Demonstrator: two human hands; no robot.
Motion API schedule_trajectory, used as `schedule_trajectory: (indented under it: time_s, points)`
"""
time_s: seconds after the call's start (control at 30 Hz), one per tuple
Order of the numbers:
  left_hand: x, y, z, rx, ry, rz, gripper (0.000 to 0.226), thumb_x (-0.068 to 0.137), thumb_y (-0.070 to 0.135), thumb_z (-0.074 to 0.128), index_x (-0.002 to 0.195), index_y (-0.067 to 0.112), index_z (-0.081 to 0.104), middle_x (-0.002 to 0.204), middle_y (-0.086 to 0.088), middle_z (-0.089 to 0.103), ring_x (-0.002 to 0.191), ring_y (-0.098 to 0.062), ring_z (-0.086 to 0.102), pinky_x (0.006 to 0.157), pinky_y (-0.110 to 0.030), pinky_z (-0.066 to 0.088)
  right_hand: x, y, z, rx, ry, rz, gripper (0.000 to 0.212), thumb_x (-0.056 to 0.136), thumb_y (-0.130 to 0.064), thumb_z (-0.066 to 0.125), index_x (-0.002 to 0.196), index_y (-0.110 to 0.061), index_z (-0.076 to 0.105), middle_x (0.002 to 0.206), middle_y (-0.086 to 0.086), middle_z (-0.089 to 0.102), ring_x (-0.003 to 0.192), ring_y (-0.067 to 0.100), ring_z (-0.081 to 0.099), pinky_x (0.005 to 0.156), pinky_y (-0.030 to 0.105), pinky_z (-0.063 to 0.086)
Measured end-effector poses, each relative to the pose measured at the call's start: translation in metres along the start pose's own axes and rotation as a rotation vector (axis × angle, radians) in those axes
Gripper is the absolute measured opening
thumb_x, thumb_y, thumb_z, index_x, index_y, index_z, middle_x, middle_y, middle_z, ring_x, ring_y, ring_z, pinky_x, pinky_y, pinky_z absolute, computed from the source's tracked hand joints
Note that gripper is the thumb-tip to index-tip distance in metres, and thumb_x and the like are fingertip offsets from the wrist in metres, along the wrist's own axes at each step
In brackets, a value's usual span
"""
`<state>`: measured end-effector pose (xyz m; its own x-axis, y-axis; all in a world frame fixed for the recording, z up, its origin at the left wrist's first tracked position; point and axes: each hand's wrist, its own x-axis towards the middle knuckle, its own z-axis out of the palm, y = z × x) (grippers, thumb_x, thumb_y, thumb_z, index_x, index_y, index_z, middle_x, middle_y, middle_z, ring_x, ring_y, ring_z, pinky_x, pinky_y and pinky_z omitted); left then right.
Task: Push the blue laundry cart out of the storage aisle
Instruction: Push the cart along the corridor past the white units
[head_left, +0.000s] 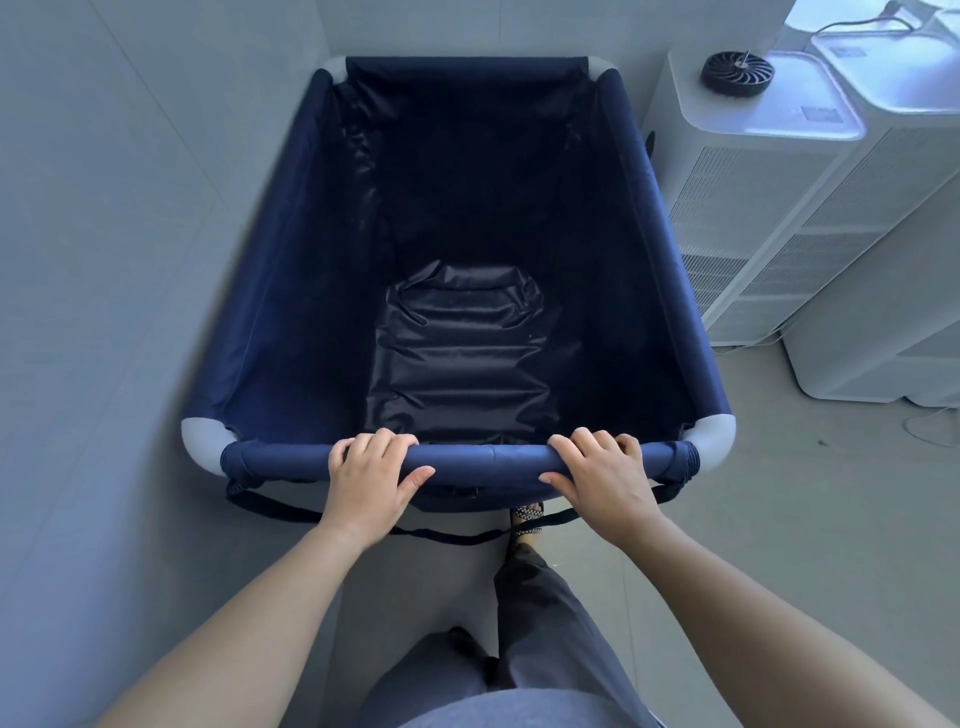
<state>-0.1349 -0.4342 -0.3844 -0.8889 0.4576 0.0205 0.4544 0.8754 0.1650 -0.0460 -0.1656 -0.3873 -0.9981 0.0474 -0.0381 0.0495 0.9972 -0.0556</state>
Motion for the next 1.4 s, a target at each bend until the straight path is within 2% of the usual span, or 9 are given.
schedule_trajectory:
  time_s: [0.13, 0.3, 0.47, 0.7, 0.93, 1.4]
  points:
    - [0.002, 0.000, -0.001, -0.007, -0.029, -0.010, 0.056, 0.083, 0.058, 0.030, 0.103, 0.018, 0.065, 0.092, 0.003, 0.066, 0.086, -0.025, 0.062, 0.086, -0.043, 0.043, 0.002, 0.000, 0.000, -0.018, -0.031, -0.002, 0.041, 0.090, -0.055, 0.036, 0.113, -0.025, 0.051, 0.098, -0.003, 0.058, 0.088, 0.023, 0.055, 0.087, 0.042, 0.038]
    - [0.004, 0.000, -0.002, -0.002, -0.045, -0.015, 0.056, 0.084, 0.058, 0.031, 0.103, 0.018, 0.065, 0.093, 0.003, 0.066, 0.087, -0.025, 0.062, 0.086, -0.043, 0.042, 0.004, 0.000, -0.001, -0.013, -0.014, 0.006, 0.038, 0.090, -0.053, 0.041, 0.111, -0.024, 0.053, 0.096, -0.002, 0.059, 0.086, 0.023, 0.056, 0.085, 0.043, 0.040]
    - [0.006, -0.002, 0.003, -0.034, -0.033, -0.023, 0.036, 0.086, 0.045, 0.061, 0.109, 0.017, 0.064, 0.099, 0.001, 0.065, 0.095, -0.026, 0.060, 0.091, -0.042, 0.036, 0.006, 0.001, 0.000, -0.012, -0.060, 0.009, 0.040, 0.091, -0.053, 0.038, 0.117, -0.025, 0.049, 0.102, -0.002, 0.057, 0.091, 0.023, 0.054, 0.089, 0.043, 0.038]
    - [0.011, -0.004, 0.003, -0.054, -0.111, -0.041, 0.042, 0.091, 0.049, 0.049, 0.123, 0.023, 0.055, 0.114, 0.006, 0.059, 0.110, -0.020, 0.050, 0.098, -0.035, 0.024, 0.009, 0.001, -0.003, -0.039, -0.130, 0.001, 0.044, 0.092, -0.055, 0.031, 0.122, -0.026, 0.044, 0.107, -0.001, 0.053, 0.095, 0.023, 0.050, 0.089, 0.043, 0.035]
    - [0.009, -0.005, 0.004, -0.036, -0.148, -0.043, 0.043, 0.091, 0.053, 0.044, 0.126, 0.027, 0.051, 0.116, 0.009, 0.056, 0.112, -0.017, 0.047, 0.099, -0.033, 0.022, 0.006, 0.000, -0.001, -0.007, -0.110, -0.002, 0.043, 0.091, -0.055, 0.033, 0.118, -0.025, 0.048, 0.100, -0.001, 0.054, 0.089, 0.023, 0.051, 0.086, 0.045, 0.037]
    - [0.011, -0.003, -0.009, 0.023, -0.319, -0.062, 0.039, 0.095, 0.051, 0.037, 0.132, 0.040, 0.038, 0.121, 0.011, 0.048, 0.121, -0.015, 0.041, 0.109, -0.037, 0.018, 0.008, 0.003, -0.007, 0.080, -0.217, 0.004, 0.042, 0.092, -0.057, 0.034, 0.122, -0.029, 0.043, 0.108, -0.004, 0.051, 0.098, 0.022, 0.048, 0.092, 0.043, 0.031]
